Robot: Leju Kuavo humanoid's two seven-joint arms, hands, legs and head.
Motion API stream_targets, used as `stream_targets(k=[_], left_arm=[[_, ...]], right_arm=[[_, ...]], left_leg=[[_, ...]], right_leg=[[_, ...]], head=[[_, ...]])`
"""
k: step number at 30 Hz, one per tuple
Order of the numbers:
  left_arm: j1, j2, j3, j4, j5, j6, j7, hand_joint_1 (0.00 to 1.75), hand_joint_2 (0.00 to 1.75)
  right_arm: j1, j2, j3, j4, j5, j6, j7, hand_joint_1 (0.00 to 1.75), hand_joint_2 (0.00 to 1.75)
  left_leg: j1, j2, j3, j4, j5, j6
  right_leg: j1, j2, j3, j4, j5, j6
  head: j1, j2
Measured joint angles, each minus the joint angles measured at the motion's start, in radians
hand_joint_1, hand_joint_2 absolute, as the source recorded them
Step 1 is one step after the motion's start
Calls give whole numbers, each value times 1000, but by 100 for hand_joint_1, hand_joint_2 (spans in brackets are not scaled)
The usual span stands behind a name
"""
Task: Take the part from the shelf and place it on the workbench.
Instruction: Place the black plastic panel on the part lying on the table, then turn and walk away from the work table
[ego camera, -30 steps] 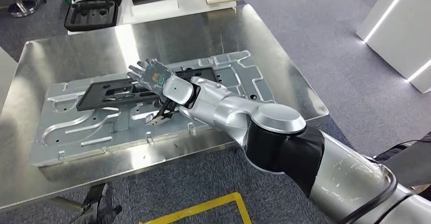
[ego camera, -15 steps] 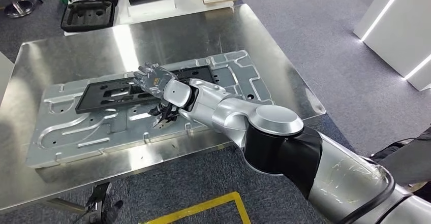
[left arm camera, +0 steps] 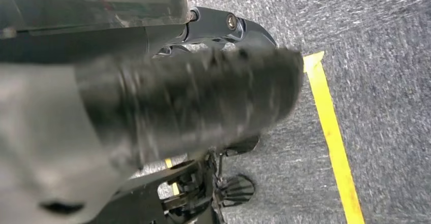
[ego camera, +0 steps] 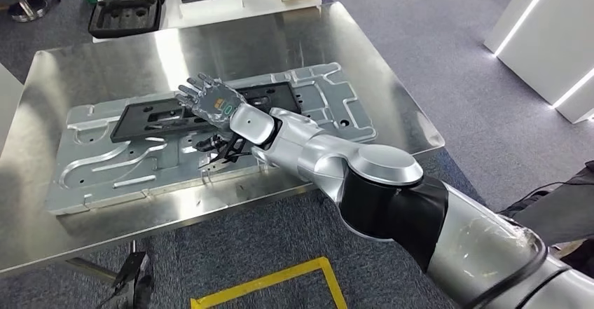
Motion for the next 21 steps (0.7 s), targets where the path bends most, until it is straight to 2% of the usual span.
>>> stream_targets(k=[2,3,4,5,7,8,9,10,11,12,13,14,15,16,18,19,20,21], left_arm=[[2,0,0,0,1,3,-1,0,0],[3,0,0,0,1,4,0,0,0],[5,0,0,0,1,4,0,0,0],[6,0,0,0,1,5,0,0,0],[7,0,0,0,2,5,0,0,0],[9,-1,0,0,4,5,0,0,0],[11,-1,0,0,6,5,1,0,0],[13,-1,0,0,10,7,1,0,0],[14,-2,0,0,14,9,2,0,0],[14,-2,0,0,18,12,2,0,0],[14,-1,0,0,21,15,1,0,0],[13,-1,0,0,26,19,0,0,0],[13,-1,0,0,29,24,-2,0,0],[14,0,0,0,33,27,-4,0,0],[20,1,0,0,38,32,-9,0,0],[24,3,0,0,40,33,-11,0,0],[26,4,0,0,41,34,-12,0,0],[28,6,0,0,43,35,-14,0,0]], right_arm=[[-1,-5,-29,-16,-35,-37,-1,0,0],[-1,-7,-44,-26,-50,-53,-2,0,0],[-2,-9,-59,-37,-62,-68,-4,0,0],[-2,-11,-73,-48,-72,-83,-5,0,0],[-2,-15,-97,-70,-86,-111,-8,0,0],[-2,-17,-107,-84,-91,-124,-9,0,0],[-1,-19,-115,-99,-92,-135,-8,0,0],[-1,-23,-124,-118,-90,-144,-5,0,0],[-1,-27,-132,-139,-85,-150,1,0,0],[-1,-32,-141,-164,-77,-155,11,0,0],[0,-38,-150,-192,-69,-157,23,0,0],[1,-46,-161,-224,-60,-159,37,0,0],[5,-57,-172,-262,-51,-159,52,0,0],[13,-73,-185,-308,-42,-158,68,0,0],[43,-115,-215,-412,-25,-154,95,0,0],[59,-136,-228,-463,-17,-151,106,0,0],[72,-156,-241,-505,-10,-149,114,0,0],[80,-172,-251,-542,-4,-147,121,0,0]], left_leg=[[1,-2,-5,-1,11,-12],[3,-2,-12,4,3,-17],[5,-2,-21,24,-20,-23],[7,-2,-35,65,-61,-29],[11,-2,-66,188,-155,-39],[13,-2,-75,246,-183,-43],[14,-2,-71,278,-189,-45],[15,-2,-50,279,-178,-45],[15,-2,-12,244,-158,-42],[15,-2,38,182,-142,-38],[13,-2,91,113,-139,-34],[9,-3,130,56,-141,-30],[4,-4,153,17,-146,-26],[-2,-5,159,-2,-146,-22],[-4,-3,150,-23,-121,-9],[-3,-2,144,-33,-106,-3],[0,0,136,-42,-91,5],[0,2,127,-44,-78,10]], right_leg=[[0,0,-7,-3,14,-10],[-2,-1,-12,-7,22,-17],[-4,-2,-19,-11,32,-25],[-6,-3,-26,-13,42,-31],[-5,-4,-46,-14,60,-36],[-4,-4,-58,-13,68,-36],[-3,-4,-69,-13,77,-36],[-3,-4,-81,-12,86,-35],[-2,-3,-92,-12,95,-34],[-2,-2,-101,-12,103,-32],[-1,-2,-109,-12,111,-28],[-1,-2,-114,-14,119,-23],[-3,-3,-117,-17,127,-18],[-5,-4,-119,-23,137,-11],[-7,-5,-124,-33,147,3],[-7,-5,-132,-24,130,8],[-6,-5,-144,7,93,12],[-7,-4,-160,58,42,14]], head=[[0,0],[0,0],[-1,0],[-1,0],[-2,0],[-2,0],[-2,0],[-2,0],[-2,0],[-2,0],[-2,0],[-2,0],[-2,0],[-2,0],[-1,0],[0,0],[1,0],[2,0]])
